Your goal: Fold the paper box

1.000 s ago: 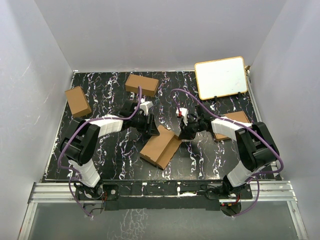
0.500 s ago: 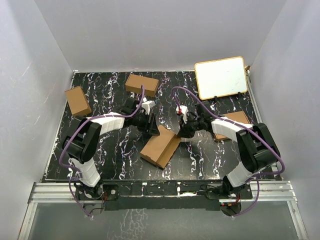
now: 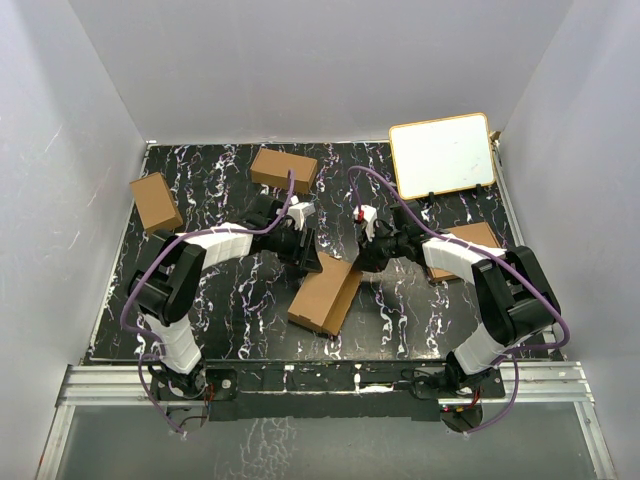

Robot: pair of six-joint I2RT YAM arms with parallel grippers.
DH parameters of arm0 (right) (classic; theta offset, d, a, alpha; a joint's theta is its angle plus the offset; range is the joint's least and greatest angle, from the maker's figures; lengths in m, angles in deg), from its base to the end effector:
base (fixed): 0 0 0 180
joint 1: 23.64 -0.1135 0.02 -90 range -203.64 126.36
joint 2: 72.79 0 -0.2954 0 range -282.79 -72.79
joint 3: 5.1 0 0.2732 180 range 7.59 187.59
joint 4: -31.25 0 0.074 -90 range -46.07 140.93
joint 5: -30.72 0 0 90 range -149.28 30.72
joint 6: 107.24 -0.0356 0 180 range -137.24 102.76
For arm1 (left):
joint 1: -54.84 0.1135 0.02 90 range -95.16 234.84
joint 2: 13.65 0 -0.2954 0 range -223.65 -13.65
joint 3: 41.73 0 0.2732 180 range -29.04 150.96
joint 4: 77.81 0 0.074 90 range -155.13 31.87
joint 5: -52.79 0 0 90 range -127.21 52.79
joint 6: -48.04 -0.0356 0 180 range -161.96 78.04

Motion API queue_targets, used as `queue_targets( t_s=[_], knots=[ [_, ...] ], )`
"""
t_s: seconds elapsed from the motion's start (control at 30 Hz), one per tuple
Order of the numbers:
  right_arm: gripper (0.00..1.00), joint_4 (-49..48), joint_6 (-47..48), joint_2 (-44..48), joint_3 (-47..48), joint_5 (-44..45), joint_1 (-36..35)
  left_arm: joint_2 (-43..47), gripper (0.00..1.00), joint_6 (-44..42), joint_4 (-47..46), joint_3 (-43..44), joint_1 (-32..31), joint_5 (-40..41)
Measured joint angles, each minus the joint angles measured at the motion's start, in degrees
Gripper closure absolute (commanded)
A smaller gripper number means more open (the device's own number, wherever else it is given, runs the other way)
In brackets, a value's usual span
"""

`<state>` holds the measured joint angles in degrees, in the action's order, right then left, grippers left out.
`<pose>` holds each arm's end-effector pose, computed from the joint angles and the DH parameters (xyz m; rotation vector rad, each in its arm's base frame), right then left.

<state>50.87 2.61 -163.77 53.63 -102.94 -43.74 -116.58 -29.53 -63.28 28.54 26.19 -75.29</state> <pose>0.2899 0.1323 0.1846 -1.0973 2.0762 0.9335 0.3277 -0.2041 0.1791 0.6706 2.3677 -1.1235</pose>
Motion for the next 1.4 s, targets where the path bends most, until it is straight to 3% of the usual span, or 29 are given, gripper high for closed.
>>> queue_targets(
  t_s=[0.23,0.4,0.53,0.63,0.8,1.03,1.17,1.4],
  knots=[
    [0.67,2.91,3.04,0.09,1.44,-0.96,1.62,0.00,0.42,1.16,0.81,0.20,-0.09,1.25],
    [0.65,5.57,6.36,2.67,1.55,-2.86,5.40,0.00,0.38,2.64,1.29,0.20,0.11,1.81],
    [0.68,8.07,12.20,5.92,1.53,-5.99,7.28,0.00,0.34,3.65,2.01,0.52,0.33,2.34],
    [0.72,11.02,22.03,8.79,0.35,-10.38,7.43,0.17,0.32,4.37,2.38,0.79,0.35,2.86],
    [0.78,19.23,44.13,12.55,-4.44,-16.44,7.41,1.90,0.30,6.10,2.49,0.83,0.44,5.22],
    [0.86,35.12,77.29,9.09,-5.46,-17.77,6.86,10.49,0.31,7.56,1.79,-1.51,0.59,8.26],
    [0.87,36.28,82.99,9.35,-6.97,-17.09,3.48,16.59,0.32,9.18,-0.09,-6.80,0.63,8.94],
    [0.89,30.77,80.54,10.56,-8.72,-11.45,-8.24,22.08,0.32,14.32,-3.48,-16.15,0.42,8.70]
  ],
)
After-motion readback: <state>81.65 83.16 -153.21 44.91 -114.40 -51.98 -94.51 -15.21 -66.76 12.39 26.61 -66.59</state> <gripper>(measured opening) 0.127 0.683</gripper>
